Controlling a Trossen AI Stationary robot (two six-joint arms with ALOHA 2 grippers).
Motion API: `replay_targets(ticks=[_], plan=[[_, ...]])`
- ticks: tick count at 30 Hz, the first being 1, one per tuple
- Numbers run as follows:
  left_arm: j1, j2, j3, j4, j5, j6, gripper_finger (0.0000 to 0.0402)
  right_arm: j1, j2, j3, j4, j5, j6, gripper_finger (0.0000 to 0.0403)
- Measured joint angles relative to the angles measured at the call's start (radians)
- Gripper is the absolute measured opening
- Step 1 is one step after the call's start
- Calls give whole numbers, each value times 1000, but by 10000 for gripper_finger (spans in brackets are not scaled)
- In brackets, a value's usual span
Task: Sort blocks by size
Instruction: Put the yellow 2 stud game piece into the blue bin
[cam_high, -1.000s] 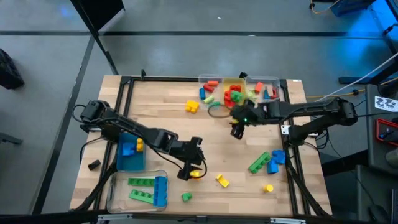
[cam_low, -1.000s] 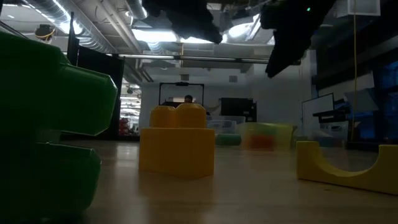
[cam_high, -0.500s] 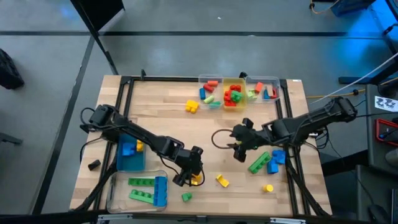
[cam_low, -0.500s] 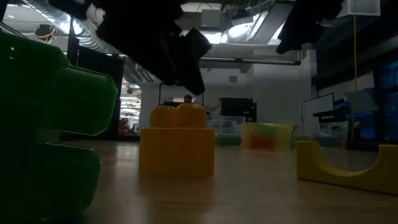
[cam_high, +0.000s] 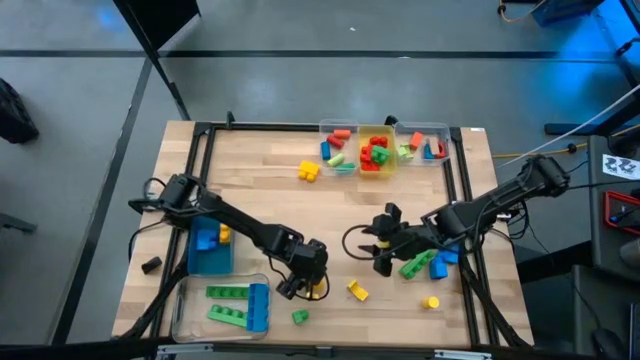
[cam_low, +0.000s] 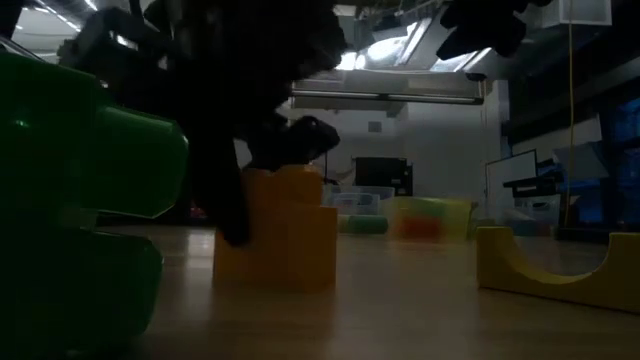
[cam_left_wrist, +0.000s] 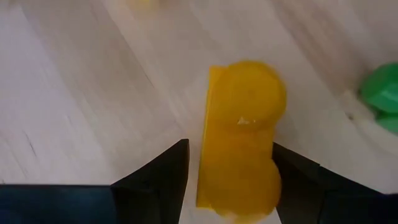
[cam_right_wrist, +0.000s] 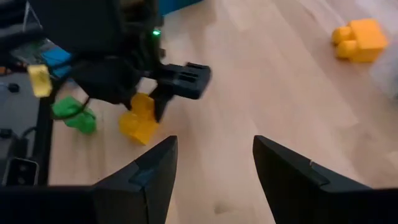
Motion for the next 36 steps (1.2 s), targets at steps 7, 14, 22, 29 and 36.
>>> replay_targets(ticks=[7, 14, 22, 29, 36], plan=[[-1, 12, 0, -6, 0, 30, 158, 47, 97, 0, 65, -2, 138, 211], [0, 5, 0, -3, -1, 25, 119, 104, 175, 0, 74, -2, 330, 211], [0, -90, 81, -149, -4, -55, 119, 164, 258, 0, 87, -2, 434, 211], [-6, -221, 177, -515, -16, -206, 119, 197, 320, 0, 88, -11, 404, 211], [-10, -362, 182, -945, -19, -503, 119, 242, 339, 0, 103, -16, 207, 211]])
